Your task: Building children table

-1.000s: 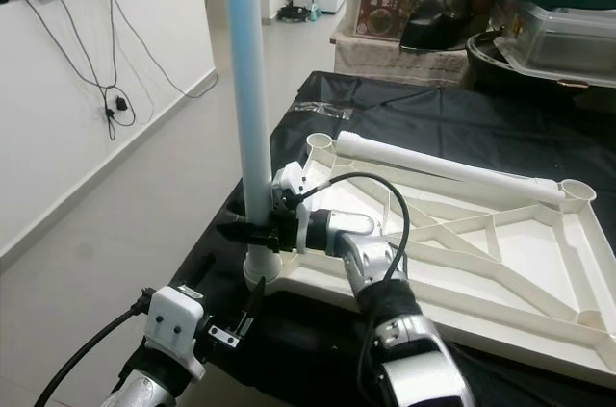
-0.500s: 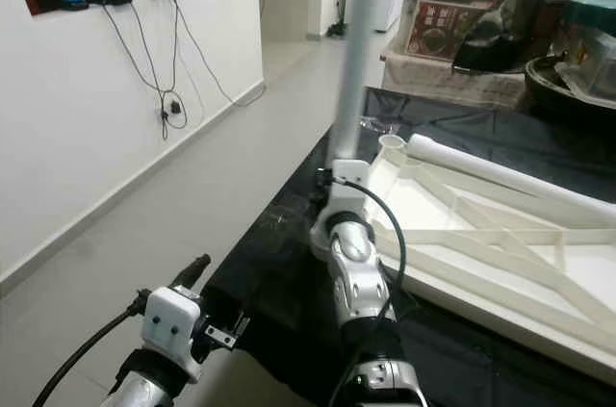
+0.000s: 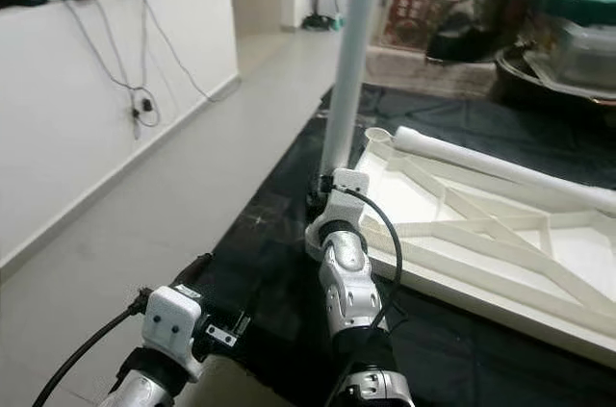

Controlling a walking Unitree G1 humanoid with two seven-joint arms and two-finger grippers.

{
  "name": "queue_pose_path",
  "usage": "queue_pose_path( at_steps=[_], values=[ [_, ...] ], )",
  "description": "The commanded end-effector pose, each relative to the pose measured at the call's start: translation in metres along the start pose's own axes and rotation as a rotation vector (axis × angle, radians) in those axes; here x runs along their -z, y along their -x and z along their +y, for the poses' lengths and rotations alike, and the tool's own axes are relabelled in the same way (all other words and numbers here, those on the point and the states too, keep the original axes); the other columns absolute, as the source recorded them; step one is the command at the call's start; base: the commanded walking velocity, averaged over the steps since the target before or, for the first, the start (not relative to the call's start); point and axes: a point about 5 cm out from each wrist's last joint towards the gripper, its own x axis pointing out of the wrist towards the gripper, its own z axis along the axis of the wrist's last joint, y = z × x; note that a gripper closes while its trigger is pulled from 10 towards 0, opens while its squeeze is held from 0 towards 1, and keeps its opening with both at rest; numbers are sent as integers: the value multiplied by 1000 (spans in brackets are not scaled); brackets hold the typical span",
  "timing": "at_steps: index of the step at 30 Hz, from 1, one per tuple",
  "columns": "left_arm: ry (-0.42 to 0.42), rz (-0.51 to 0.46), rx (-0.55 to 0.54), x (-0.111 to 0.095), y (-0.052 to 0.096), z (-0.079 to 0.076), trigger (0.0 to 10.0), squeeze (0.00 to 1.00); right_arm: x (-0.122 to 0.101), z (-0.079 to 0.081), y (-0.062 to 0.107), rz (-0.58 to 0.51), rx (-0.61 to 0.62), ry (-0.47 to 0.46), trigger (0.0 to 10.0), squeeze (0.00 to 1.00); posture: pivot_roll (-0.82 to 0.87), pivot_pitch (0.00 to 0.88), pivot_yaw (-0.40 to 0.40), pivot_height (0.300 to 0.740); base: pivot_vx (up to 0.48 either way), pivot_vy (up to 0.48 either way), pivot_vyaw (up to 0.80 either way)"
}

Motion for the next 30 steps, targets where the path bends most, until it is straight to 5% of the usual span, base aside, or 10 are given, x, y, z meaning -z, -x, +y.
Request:
queue_pose_path(
  at_steps=[1,5,7,9,19,20,21,22,26,30],
  values=[
    [-8,11,-7,2,1,1,10000,0,-11,14,-7,-21,-270,-34,10000,0,81,0,-27,740,0,0,0],
    [-8,10,-7,2,1,1,10000,0,-13,17,-8,-17,-387,-43,10000,0,81,0,-27,740,0,0,0],
    [-8,10,-7,2,0,1,10000,0,-15,21,7,110,-860,-36,10000,0,84,0,-28,740,0,0,0],
    [-9,10,-7,2,0,1,10000,0,-14,19,15,186,-1026,-12,10000,0,84,0,-28,740,0,0,0],
    [-9,12,-8,3,0,1,10000,0,-7,18,20,330,-1272,92,10000,0,86,0,-28,740,0,0,0],
    [-10,12,-8,3,0,1,10000,0,-7,22,17,324,-1298,99,3922,0,86,0,-28,740,0,0,0],
    [-10,12,-8,3,0,1,10000,0,-7,22,17,324,-1298,99,3922,0,86,0,-28,740,0,0,0],
    [-11,13,-8,3,0,1,10000,0,-8,26,14,306,-1309,99,0,0,86,0,-28,740,0,0,0],
    [-11,14,-9,3,0,1,10000,0,-9,32,9,262,-1276,93,0,0,86,0,-28,740,0,0,0],
    [-11,14,-10,3,0,1,10000,0,-4,31,1,231,-1074,109,0,0,86,0,-28,740,0,0,0]
  ],
)
